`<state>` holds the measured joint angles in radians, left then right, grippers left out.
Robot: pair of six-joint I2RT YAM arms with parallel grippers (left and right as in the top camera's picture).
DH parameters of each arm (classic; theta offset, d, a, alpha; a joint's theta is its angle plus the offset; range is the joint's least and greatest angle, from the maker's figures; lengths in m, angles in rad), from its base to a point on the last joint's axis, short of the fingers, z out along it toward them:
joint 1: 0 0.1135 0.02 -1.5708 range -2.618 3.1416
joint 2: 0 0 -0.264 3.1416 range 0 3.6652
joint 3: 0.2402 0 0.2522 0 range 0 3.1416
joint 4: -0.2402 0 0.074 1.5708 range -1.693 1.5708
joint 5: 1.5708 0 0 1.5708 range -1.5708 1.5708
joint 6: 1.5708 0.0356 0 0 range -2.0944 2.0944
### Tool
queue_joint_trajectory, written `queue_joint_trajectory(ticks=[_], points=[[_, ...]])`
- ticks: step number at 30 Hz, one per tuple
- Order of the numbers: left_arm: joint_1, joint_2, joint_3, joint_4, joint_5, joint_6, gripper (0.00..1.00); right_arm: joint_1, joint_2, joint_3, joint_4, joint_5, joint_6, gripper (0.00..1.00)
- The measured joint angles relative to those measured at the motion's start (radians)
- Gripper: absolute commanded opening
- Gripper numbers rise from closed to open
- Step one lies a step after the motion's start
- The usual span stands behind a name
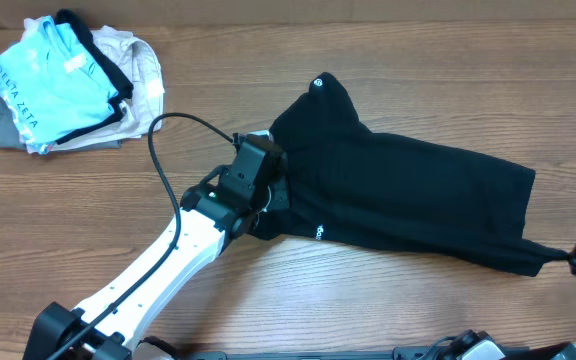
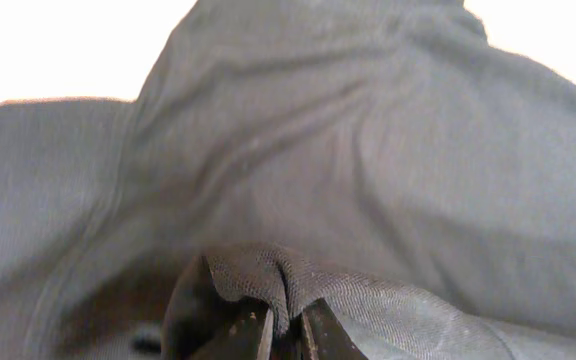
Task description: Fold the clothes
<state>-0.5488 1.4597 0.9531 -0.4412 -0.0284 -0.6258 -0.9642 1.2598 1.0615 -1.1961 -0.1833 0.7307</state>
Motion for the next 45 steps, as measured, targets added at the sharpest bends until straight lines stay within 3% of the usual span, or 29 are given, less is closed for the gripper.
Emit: queue_joint_trajectory(ticks=[13, 15, 16, 19, 20, 21, 30, 37, 45], points=[[0.002, 0.061, -0.001, 0.16, -0.115, 0.027, 0.15, 0.184, 0.002, -0.116, 0.18, 0.141, 0.154, 0.05], [0.007, 0.065, -0.001, 0.168, -0.139, 0.028, 0.17, 0.201, 0.004, -0.146, 0.216, 0.148, 0.163, 0.09], [0.012, 0.065, -0.001, 0.169, -0.149, 0.029, 0.22, 0.208, 0.008, -0.161, 0.238, 0.151, 0.166, 0.17], [0.028, 0.065, -0.001, 0.155, -0.166, 0.042, 0.47, 0.229, 0.03, -0.195, 0.3, 0.162, 0.171, 0.81], [0.033, 0.065, -0.001, 0.143, -0.167, 0.047, 0.53, 0.238, 0.041, -0.2, 0.318, 0.164, 0.161, 0.94], [0.035, 0.065, -0.001, 0.129, -0.168, 0.052, 0.55, 0.25, 0.055, -0.201, 0.338, 0.163, 0.137, 0.98], [0.036, 0.065, 0.008, -0.103, -0.167, 0.091, 0.73, 0.285, 0.074, -0.166, 0.267, 0.08, 0.023, 1.0], [0.037, 0.056, 0.13, -0.256, -0.141, 0.128, 0.72, 0.285, 0.074, -0.006, 0.216, 0.015, -0.093, 0.98], [0.036, 0.037, 0.181, -0.33, 0.035, 0.16, 0.72, 0.285, 0.075, -0.006, 0.121, 0.038, -0.03, 0.98]])
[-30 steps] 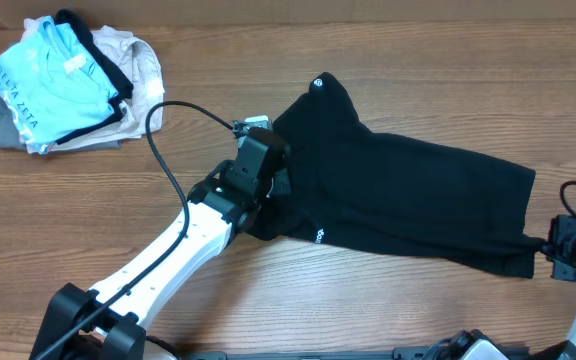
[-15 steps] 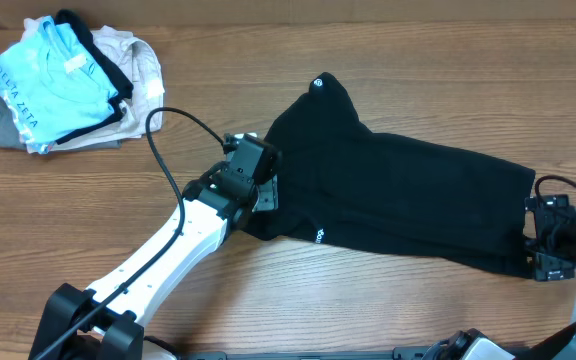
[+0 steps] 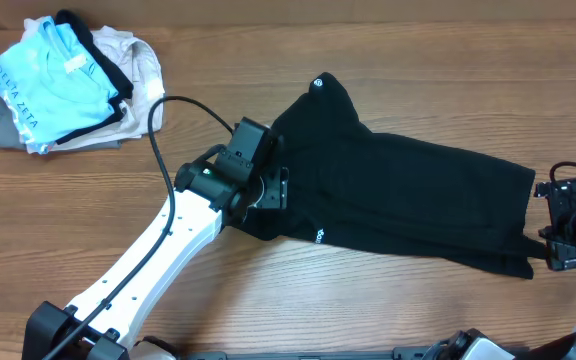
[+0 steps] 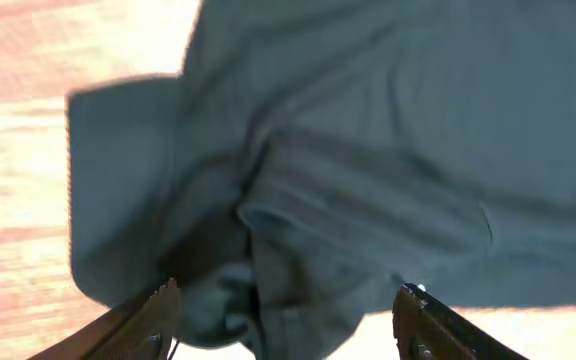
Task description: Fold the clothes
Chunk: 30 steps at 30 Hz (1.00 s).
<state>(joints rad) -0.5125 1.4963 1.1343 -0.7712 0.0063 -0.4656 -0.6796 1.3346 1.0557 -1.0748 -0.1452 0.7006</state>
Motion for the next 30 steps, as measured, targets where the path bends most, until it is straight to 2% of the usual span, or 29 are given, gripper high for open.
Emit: queue_joint_trajectory(ticks=[6, 9, 17, 22, 30], points=[[0.0, 0.0, 0.0, -0.046, 0.04, 0.003, 0.73, 0.0, 0.002, -0.116, 0.053, 0.024, 0.014, 0.96], [0.0, 0.0, 0.0, -0.052, 0.047, 0.006, 0.8, 0.0, 0.002, -0.145, 0.073, 0.032, 0.017, 0.96], [0.0, 0.0, 0.0, -0.053, 0.054, 0.006, 0.86, 0.0, 0.03, -0.167, 0.113, 0.048, 0.025, 0.95], [0.0, 0.0, 0.0, -0.053, 0.054, 0.006, 0.88, 0.0, 0.118, -0.167, 0.124, 0.049, 0.026, 0.93], [0.0, 0.0, 0.0, -0.052, 0.054, 0.006, 0.89, 0.0, 0.202, -0.172, 0.195, 0.047, 0.027, 0.72]])
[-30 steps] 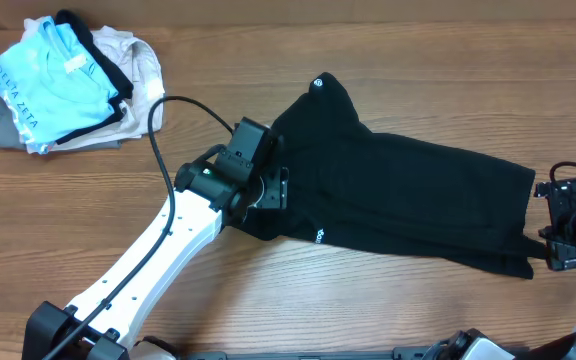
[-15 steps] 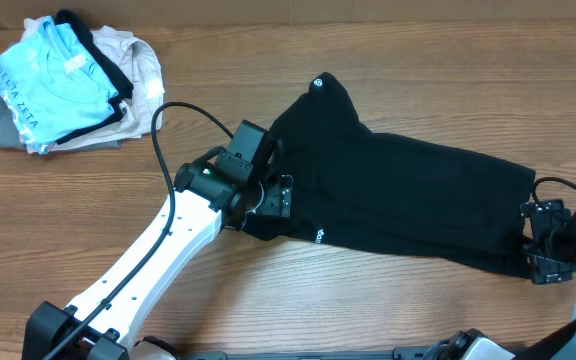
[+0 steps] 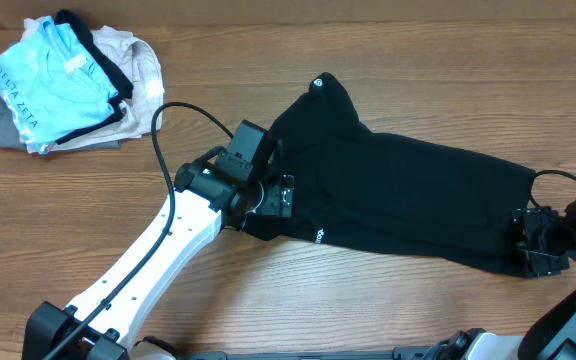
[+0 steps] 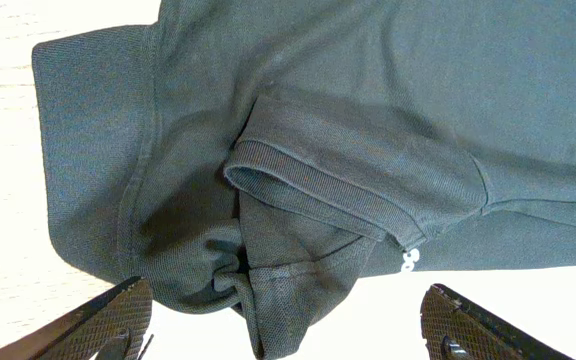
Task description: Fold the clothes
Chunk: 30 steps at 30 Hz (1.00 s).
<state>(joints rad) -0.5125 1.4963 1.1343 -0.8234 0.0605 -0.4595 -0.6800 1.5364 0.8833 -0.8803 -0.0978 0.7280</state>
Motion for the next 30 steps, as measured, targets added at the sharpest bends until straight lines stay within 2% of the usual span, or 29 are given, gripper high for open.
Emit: queue_joint_trajectory(ticks=[13, 14, 21, 22, 23, 24, 25, 26, 30], points=[[0.0, 0.0, 0.0, 0.0, 0.0, 0.0, 0.89, 0.001, 0.0, -0.001, 0.11, -0.051, 0.007, 0.24], [0.0, 0.0, 0.0, 0.001, 0.0, 0.0, 0.89, 0.001, 0.0, -0.001, 0.124, -0.055, 0.014, 0.22], [0.0, 0.0, 0.0, 0.0, 0.003, 0.0, 0.89, 0.055, 0.017, -0.001, 0.269, -0.087, 0.067, 0.24], [0.0, 0.0, 0.0, -0.001, 0.005, 0.0, 0.89, 0.067, 0.023, -0.001, 0.288, -0.087, 0.07, 0.27], [0.0, 0.0, 0.0, -0.003, 0.007, 0.0, 0.88, 0.085, 0.029, -0.001, 0.309, -0.088, 0.075, 0.38], [0.0, 0.001, 0.0, -0.006, 0.008, 0.0, 0.87, 0.104, 0.035, -0.001, 0.33, -0.087, 0.082, 0.59], [0.0, 0.002, 0.0, -0.01, 0.012, 0.0, 0.86, 0.125, 0.04, -0.001, 0.343, -0.082, 0.081, 0.87], [0.0, 0.003, 0.0, -0.013, 0.014, 0.0, 0.85, 0.14, 0.041, -0.002, 0.348, -0.074, 0.082, 0.99], [0.0, 0.01, 0.0, -0.019, 0.027, 0.0, 0.82, 0.192, 0.042, -0.001, 0.325, -0.018, 0.08, 1.0]])
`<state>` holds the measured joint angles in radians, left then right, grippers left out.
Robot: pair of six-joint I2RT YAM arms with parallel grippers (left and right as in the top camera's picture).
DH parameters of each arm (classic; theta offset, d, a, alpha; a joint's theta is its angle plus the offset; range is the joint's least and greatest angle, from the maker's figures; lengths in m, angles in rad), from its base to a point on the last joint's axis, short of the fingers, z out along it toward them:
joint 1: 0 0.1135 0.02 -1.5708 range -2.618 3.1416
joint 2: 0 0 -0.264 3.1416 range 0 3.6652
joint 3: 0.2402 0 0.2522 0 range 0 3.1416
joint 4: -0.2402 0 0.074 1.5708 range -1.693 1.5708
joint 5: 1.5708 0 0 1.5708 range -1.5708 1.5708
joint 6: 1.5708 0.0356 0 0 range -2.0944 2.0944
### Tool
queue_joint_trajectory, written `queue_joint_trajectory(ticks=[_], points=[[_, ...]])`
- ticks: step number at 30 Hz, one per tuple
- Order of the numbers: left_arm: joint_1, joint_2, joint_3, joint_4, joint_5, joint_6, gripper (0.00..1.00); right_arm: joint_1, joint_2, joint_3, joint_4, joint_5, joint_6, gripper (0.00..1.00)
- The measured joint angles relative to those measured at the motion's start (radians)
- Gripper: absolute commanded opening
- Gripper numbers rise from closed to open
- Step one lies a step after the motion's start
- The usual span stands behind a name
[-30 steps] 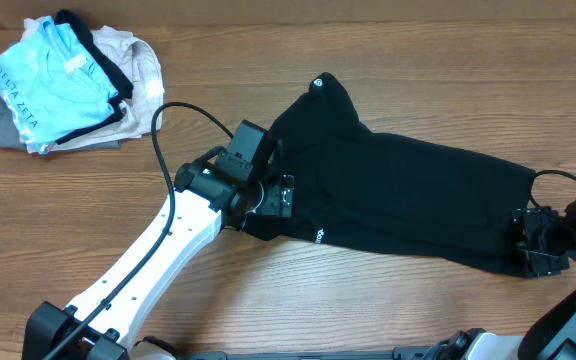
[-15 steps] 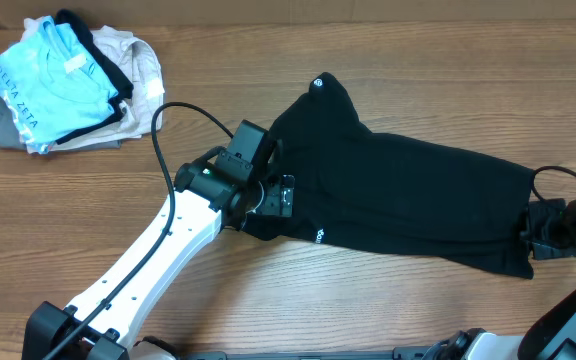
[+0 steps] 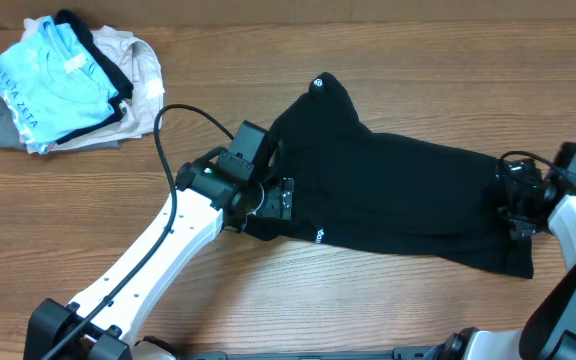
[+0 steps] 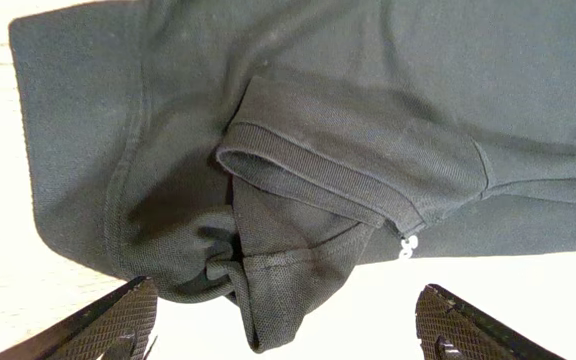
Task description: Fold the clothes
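A black polo shirt (image 3: 398, 200) lies spread across the middle of the wooden table (image 3: 388, 60), its length running left to right. My left gripper (image 3: 268, 197) hovers over its left end, open wide. In the left wrist view both fingers (image 4: 118, 322) frame a folded-over sleeve (image 4: 348, 170) and a bunched tip of cloth, and nothing is held in the left gripper (image 4: 288, 325). My right gripper (image 3: 516, 205) is on the shirt's right end. Black on black hides how its jaws stand.
A pile of other clothes (image 3: 63, 85), light blue, beige, grey and black, lies at the back left corner. The left arm's black cable (image 3: 163, 150) loops over the table beside the pile. The right arm comes in from the right edge.
My right gripper has moved from the shirt's lower right corner up and a little left onto its right end. The left gripper stays open over the sleeve, shifted only slightly.
At first my left gripper was shut on a fold of the shirt's left end and the right gripper stood off at the table's right edge. Then the left gripper was open with the cloth released. The right gripper stood closer at each moment and is now on the shirt's right end.
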<state>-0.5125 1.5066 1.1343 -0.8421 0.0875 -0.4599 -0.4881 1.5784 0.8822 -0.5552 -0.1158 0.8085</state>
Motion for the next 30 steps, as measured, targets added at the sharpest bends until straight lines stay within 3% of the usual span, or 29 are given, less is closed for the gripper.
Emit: queue_joint_trajectory(ticks=[3, 8, 14, 22, 30], points=[[0.0, 0.001, 0.0, -0.001, 0.011, 0.0, 0.77, -0.006, 0.0, 0.002, -0.069, 0.019, 0.002, 1.0], [-0.017, 0.001, 0.0, 0.0, 0.035, 0.027, 0.76, -0.039, -0.007, 0.075, -0.209, -0.041, -0.051, 1.0], [-0.143, 0.001, 0.0, 0.05, 0.058, 0.048, 0.77, -0.041, -0.125, 0.193, -0.345, -0.223, -0.182, 1.0], [-0.278, 0.048, 0.0, 0.127, 0.01, -0.133, 0.78, 0.056, -0.238, 0.208, -0.536, -0.315, -0.282, 1.0], [-0.278, 0.237, 0.0, 0.231, 0.066, -0.246, 0.74, 0.097, -0.237, 0.163, -0.503, -0.322, -0.285, 1.0]])
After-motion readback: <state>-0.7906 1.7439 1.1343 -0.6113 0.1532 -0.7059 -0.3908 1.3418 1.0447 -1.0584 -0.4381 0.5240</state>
